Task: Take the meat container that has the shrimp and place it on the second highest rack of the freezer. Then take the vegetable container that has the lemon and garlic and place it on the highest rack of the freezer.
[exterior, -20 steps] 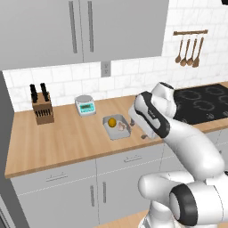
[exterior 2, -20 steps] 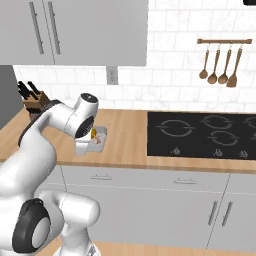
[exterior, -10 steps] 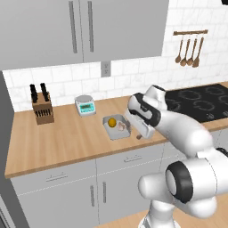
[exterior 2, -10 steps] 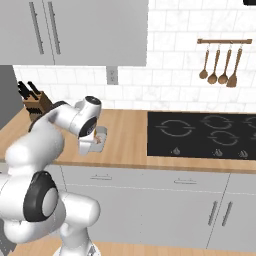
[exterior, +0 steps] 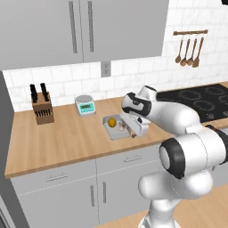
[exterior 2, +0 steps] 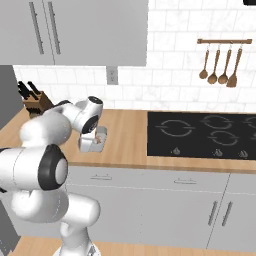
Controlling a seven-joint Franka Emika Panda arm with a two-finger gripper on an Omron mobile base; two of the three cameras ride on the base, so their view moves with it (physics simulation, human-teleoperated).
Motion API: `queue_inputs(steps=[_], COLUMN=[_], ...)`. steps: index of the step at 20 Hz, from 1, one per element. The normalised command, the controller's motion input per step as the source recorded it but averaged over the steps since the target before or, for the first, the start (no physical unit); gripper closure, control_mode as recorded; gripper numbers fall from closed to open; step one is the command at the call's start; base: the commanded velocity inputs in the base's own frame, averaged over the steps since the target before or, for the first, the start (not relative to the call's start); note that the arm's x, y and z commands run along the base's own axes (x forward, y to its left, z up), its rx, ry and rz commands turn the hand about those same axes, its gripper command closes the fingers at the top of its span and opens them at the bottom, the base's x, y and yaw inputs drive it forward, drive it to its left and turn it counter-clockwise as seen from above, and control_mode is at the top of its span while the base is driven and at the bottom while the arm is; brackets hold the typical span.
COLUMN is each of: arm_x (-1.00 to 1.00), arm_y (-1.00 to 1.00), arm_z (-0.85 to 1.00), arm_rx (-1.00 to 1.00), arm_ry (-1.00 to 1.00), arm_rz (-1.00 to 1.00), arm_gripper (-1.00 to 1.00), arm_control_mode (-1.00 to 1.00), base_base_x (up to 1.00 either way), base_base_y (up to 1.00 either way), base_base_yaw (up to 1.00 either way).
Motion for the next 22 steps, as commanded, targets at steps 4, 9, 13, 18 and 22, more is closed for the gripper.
queue_inputs(steps=[4,9,13,18,22], arm_x=[0.36,0.43,0.45,0.47,0.35], arm_y=[0.12,0.0,0.0,0.0,0.06], arm_z=[-0.31,-0.31,-0.27,-0.27,-0.32], arm_rx=[-0.01,0.0,0.0,0.0,-0.02], arm_ry=[0.05,0.07,0.07,0.07,0.05], arm_rz=[-0.06,-0.07,-0.08,-0.08,-0.07], arm_gripper=[-1.0,-1.0,-1.0,-1.0,-1.0], arm_control_mode=[-1.0,-1.0,-1.0,-1.0,-1.0], base_base_x=[0.0,0.0,0.0,0.0,0.0], base_base_y=[0.0,0.0,0.0,0.0,0.0], base_base_yaw=[0.0,0.0,0.0,0.0,0.0])
